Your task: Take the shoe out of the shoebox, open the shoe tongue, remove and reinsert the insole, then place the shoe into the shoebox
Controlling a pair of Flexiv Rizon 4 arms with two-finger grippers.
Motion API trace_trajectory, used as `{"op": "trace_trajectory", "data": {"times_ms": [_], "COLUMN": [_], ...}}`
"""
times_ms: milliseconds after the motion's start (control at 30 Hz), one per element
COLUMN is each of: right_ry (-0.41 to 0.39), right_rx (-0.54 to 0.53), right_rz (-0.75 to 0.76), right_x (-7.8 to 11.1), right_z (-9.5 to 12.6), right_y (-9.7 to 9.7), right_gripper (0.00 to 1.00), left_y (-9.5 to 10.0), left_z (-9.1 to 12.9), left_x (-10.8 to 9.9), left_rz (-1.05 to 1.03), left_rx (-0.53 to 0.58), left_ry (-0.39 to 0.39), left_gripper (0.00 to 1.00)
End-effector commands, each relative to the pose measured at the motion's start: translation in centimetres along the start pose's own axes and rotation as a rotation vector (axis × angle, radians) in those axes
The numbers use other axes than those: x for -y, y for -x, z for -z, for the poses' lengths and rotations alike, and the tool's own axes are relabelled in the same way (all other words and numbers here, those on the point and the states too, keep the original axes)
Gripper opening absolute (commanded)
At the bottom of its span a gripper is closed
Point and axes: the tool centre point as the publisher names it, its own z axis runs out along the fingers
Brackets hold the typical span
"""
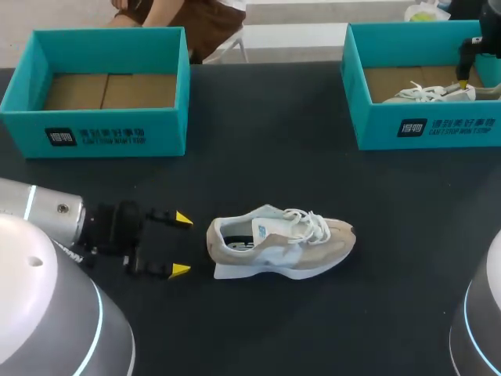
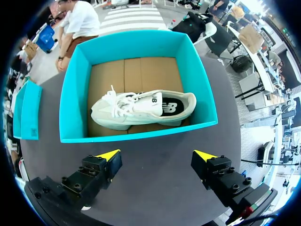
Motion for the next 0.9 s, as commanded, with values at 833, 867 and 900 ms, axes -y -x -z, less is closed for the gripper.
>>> {"op": "trace_trajectory", "data": {"times_ms": [833,867,900], "right_ry": [0.001,0.001,0.001], "right_rx": [0.000,0.000,0.000], "right_rz": [0.000,0.000,0.000], "right_x": [0.0,0.0,0.0], "right_z": [0.0,0.0,0.0], "right_y": [0.0,0.0,0.0], "right_gripper": [1.00,1.00,1.00], "left_y": [0.4,0.4,0.3], "left_z": [-6.6,-6.9,-7.0], "left_x": [0.3,0.3,0.4], "left_rz": [0.046,0.048,0.048], "left_rx": [-0.036,-0.036,-0.037], "left_ry": [-0.023,-0.024,-0.023], "left_gripper": [1.00,1.00,1.00]}}
